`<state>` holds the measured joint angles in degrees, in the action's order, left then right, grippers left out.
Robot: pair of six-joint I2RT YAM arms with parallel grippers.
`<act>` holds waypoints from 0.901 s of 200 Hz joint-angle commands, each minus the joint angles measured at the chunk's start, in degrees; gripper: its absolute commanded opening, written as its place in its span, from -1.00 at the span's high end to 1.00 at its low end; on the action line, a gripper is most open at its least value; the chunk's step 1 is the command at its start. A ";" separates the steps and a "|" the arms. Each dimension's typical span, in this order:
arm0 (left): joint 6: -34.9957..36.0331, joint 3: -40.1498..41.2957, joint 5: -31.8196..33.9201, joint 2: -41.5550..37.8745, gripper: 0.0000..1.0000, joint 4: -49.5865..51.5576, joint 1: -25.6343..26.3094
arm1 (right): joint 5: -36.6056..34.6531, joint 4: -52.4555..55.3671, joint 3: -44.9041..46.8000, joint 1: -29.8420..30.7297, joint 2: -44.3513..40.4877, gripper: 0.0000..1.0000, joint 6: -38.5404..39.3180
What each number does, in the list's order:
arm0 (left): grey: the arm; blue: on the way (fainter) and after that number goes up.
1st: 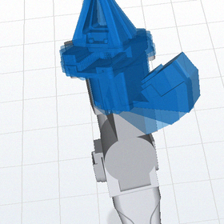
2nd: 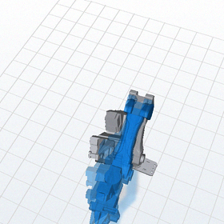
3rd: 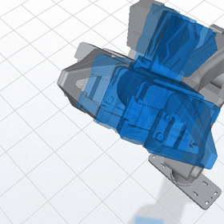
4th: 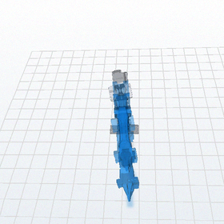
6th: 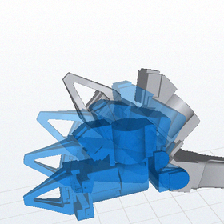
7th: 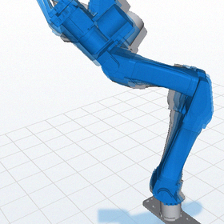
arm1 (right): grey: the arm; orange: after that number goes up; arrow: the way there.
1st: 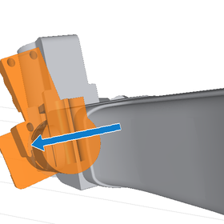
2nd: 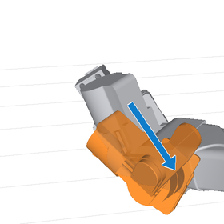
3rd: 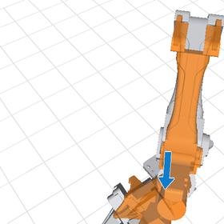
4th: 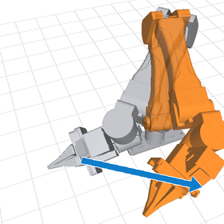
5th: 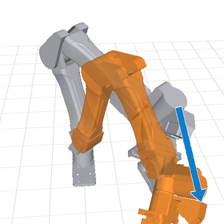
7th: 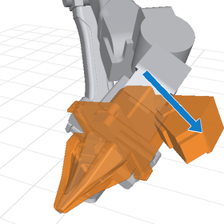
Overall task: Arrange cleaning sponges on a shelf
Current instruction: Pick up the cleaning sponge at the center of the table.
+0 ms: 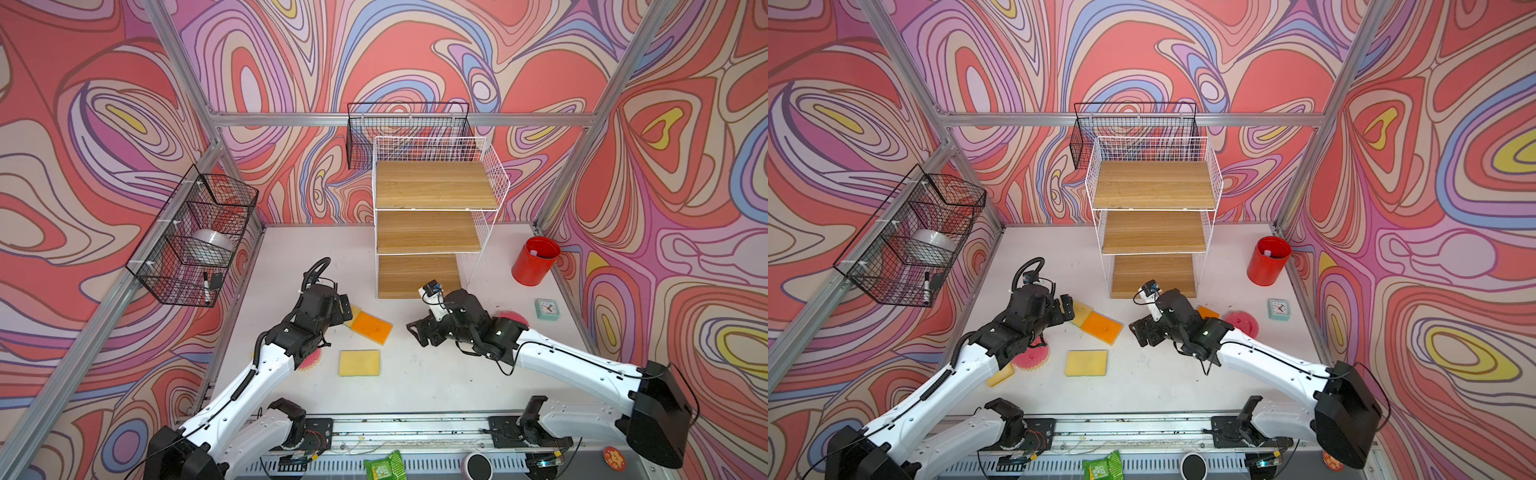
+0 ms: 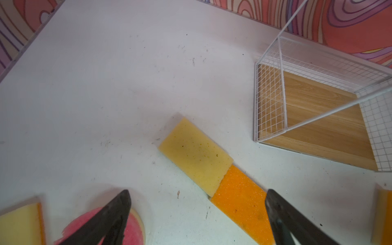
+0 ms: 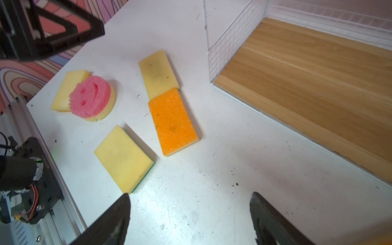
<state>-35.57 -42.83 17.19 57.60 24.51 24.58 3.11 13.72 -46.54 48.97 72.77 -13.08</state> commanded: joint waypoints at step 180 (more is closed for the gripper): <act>-5.62 2.10 -10.51 -12.57 -1.00 12.72 -5.61 | 6.27 -10.00 -11.70 0.40 31.45 -0.96 18.64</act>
<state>-42.00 -38.92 8.34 45.50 33.87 19.86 8.45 4.91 -56.60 49.58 101.54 3.38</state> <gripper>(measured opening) 0.998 0.984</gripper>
